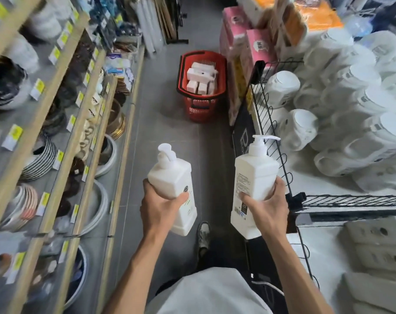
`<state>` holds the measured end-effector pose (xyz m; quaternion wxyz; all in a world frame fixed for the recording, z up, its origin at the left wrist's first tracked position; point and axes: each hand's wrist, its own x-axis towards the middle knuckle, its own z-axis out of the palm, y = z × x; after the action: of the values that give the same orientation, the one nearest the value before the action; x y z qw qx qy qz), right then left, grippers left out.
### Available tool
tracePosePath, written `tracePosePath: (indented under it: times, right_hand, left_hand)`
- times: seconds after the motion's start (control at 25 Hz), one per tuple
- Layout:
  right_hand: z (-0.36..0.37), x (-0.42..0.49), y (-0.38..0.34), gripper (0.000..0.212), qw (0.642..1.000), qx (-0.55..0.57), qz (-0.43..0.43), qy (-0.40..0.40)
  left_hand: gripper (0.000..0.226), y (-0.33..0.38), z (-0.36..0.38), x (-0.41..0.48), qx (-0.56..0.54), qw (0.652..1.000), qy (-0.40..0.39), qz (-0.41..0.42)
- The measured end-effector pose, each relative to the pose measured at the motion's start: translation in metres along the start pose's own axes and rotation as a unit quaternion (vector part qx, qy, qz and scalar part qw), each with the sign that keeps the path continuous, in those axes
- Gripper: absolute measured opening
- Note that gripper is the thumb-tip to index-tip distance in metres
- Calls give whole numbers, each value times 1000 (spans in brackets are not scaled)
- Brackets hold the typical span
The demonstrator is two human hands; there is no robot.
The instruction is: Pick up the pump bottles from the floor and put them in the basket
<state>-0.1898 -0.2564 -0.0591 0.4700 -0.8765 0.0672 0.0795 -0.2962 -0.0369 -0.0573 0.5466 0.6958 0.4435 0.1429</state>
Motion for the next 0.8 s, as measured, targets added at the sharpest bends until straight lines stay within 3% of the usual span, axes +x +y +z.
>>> tracePosePath:
  times: [0.44,0.8]
  right_hand:
    - [78,176,-99,77,998,-15,-46,-43]
    - [166,267,-172,79,1000,-13,-18,-20]
  left_hand:
    - [77,77,48,154,-43,998,46,0]
    - [75,114,45,313,-15,1000,4,-14]
